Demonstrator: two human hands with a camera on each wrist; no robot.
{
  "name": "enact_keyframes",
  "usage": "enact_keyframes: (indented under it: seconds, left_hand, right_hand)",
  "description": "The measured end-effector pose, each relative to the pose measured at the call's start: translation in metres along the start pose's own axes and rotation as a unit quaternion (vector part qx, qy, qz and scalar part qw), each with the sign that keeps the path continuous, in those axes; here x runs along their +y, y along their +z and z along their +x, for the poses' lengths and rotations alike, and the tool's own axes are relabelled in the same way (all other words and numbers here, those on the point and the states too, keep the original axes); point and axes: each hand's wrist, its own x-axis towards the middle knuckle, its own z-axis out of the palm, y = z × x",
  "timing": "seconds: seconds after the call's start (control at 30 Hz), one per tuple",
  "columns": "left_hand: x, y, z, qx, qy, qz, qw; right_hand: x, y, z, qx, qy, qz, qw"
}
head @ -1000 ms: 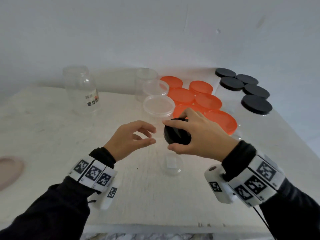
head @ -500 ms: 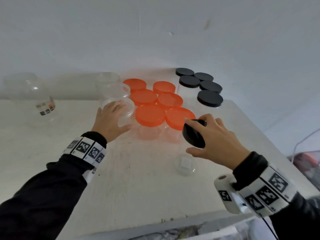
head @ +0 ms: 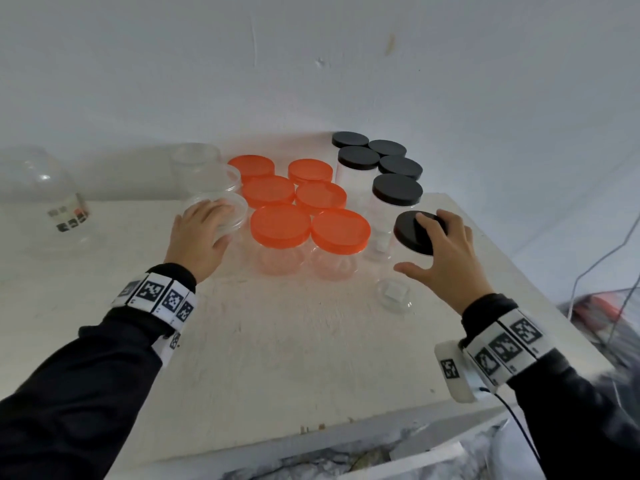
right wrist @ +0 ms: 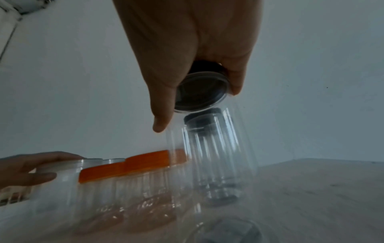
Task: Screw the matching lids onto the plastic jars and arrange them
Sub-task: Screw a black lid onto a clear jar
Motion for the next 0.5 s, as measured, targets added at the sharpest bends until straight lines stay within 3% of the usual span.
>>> enact_keyframes:
  seconds: [0.5]
  left_hand:
    - [-0.006,0.003,0.001,-0.003,-0.002,0.0,1.0]
  right_hand:
    - [0.012,0.017,0.019,0.053,-0.016,0.021,0.998]
